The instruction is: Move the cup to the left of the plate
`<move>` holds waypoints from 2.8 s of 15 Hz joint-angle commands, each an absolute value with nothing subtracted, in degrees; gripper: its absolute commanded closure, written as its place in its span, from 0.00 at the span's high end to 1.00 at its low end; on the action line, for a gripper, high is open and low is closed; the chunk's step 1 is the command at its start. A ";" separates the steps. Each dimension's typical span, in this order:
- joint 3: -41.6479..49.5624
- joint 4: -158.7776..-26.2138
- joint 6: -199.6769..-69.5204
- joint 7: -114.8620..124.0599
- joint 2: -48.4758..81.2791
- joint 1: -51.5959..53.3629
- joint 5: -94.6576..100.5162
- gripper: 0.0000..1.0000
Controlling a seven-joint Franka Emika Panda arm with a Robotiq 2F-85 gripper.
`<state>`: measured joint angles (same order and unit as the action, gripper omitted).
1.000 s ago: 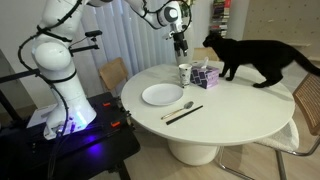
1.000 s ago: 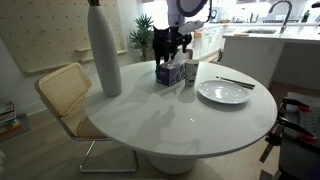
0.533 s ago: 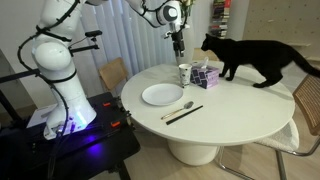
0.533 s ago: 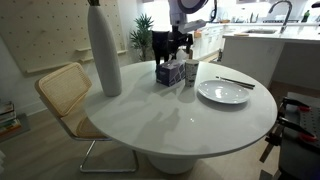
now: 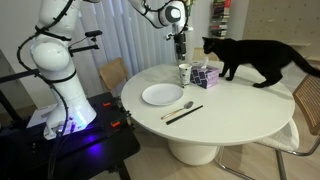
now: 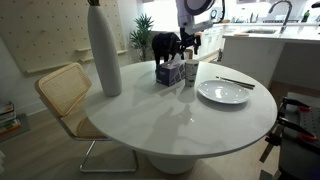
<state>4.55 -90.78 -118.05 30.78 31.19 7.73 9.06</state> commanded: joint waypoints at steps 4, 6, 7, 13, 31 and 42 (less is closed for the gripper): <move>3.74 -94.77 -123.25 26.18 29.67 6.62 7.83 1.00; 3.41 -95.13 -125.16 25.28 29.99 6.64 7.62 1.00; 3.20 -95.30 -125.97 24.59 30.15 6.59 7.46 1.00; 2.57 -96.98 -129.08 21.36 30.63 5.88 5.42 1.00; 3.58 -97.08 -134.90 10.66 33.93 3.37 6.32 0.56; 3.95 -98.47 -135.41 12.37 31.68 5.02 7.14 0.00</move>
<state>3.60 -96.90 -134.64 11.58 33.65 4.13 6.23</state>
